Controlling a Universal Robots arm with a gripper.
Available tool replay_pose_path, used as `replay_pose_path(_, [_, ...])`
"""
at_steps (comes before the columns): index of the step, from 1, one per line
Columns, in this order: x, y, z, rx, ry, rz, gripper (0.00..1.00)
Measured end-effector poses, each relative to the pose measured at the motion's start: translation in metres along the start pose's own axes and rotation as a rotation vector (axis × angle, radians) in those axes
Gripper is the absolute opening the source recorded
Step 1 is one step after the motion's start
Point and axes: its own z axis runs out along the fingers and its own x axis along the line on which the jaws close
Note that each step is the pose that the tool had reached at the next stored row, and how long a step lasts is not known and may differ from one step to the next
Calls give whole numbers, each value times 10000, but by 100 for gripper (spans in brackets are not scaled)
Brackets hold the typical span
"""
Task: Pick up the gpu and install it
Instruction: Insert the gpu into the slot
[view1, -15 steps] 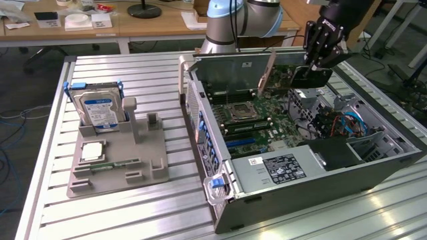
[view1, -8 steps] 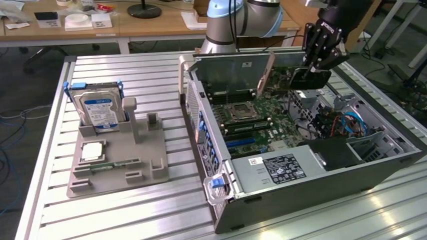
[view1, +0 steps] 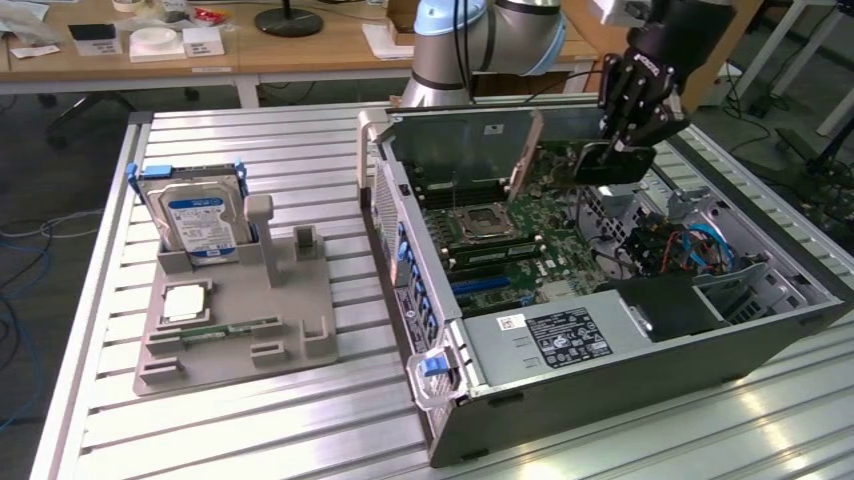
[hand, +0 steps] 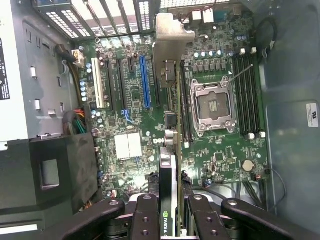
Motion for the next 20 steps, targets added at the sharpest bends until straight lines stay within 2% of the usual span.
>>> replay_pose_path(8, [7, 39, 92, 6, 1, -32, 26])
replay_pose_path(20, [45, 110, 138, 16, 0, -76, 26])
